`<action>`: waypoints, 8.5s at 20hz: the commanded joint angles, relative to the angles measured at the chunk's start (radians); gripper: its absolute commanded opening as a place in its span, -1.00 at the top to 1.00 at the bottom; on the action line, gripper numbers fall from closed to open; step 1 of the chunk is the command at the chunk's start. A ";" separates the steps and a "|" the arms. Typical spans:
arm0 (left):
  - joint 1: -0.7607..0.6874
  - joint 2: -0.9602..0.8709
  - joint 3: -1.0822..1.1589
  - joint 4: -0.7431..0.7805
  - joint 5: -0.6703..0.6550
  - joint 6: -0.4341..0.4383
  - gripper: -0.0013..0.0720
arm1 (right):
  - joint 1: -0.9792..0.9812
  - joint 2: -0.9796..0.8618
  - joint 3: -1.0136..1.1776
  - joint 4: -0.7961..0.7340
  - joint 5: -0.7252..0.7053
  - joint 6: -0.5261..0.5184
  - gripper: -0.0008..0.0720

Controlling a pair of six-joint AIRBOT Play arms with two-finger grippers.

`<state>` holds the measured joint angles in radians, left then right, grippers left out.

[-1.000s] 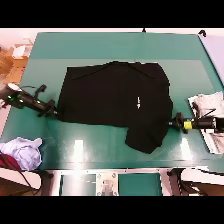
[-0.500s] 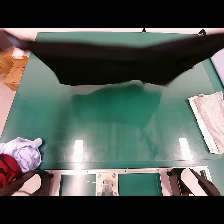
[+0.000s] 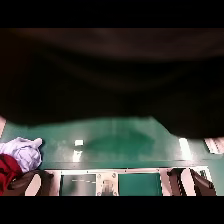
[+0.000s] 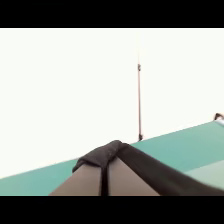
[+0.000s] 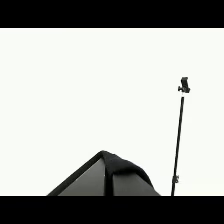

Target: Fold the shirts.

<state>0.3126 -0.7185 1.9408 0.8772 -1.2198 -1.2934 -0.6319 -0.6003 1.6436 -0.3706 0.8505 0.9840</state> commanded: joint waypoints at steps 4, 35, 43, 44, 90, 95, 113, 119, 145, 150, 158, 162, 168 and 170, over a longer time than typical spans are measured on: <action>0.000 -0.051 -0.233 0.036 -0.092 -0.032 0.90 | 0.006 0.008 -0.332 -0.023 0.015 0.003 0.94; -0.122 -1.026 -0.402 -0.200 0.229 0.216 0.90 | 0.272 -1.153 -0.166 -0.126 0.021 0.068 0.94; -0.131 -1.041 -0.467 0.023 -0.002 0.115 0.90 | 0.198 -1.152 -0.219 -0.513 0.252 0.191 0.94; -0.137 -1.042 -0.501 0.026 0.005 0.115 0.90 | 0.199 -1.153 -0.241 -0.521 0.250 0.190 0.94; -0.551 -0.223 -1.730 -0.256 0.933 -0.583 -0.44 | -0.041 -0.375 -1.183 -0.467 0.148 0.393 0.17; -0.559 -0.233 -1.653 -0.254 0.861 -0.445 0.90 | -0.047 -0.375 -1.175 -0.557 0.175 0.404 -0.56; -0.559 -0.233 -1.628 -0.249 0.834 -0.321 0.90 | 0.009 -0.404 -1.329 -0.315 0.275 0.277 0.87; -0.453 -0.168 -1.594 0.034 0.505 -0.422 0.90 | 0.005 -0.339 -1.279 -0.511 0.344 0.417 0.94; -0.396 -0.803 -0.716 0.432 0.215 -0.478 0.90 | 0.317 -0.845 -0.515 -0.493 0.192 0.605 0.94; -0.396 -0.962 -0.581 0.424 0.269 -0.443 0.89 | 0.339 -1.086 -0.354 -0.492 0.189 0.605 0.69; -0.338 -0.957 -0.336 0.439 0.090 -0.425 -0.88 | 0.174 -1.104 -0.142 -0.563 0.419 0.335 -0.65; -0.332 -0.955 -0.306 0.417 0.029 -0.425 -0.88 | 0.140 -1.199 -0.143 -0.587 0.568 0.207 -0.81; -0.332 -0.955 -0.306 0.359 -0.019 -0.425 -0.87 | 0.169 -1.356 -0.143 -0.494 0.670 0.076 -0.81; -0.332 -0.955 -0.306 0.356 -0.031 -0.425 -0.87 | 0.171 -1.382 -0.143 -0.480 0.673 0.065 -0.82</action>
<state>-0.0208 -1.6733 1.6321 1.2507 -1.2236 -1.7184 -0.4679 -1.9289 1.5005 -0.8585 1.5009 1.1042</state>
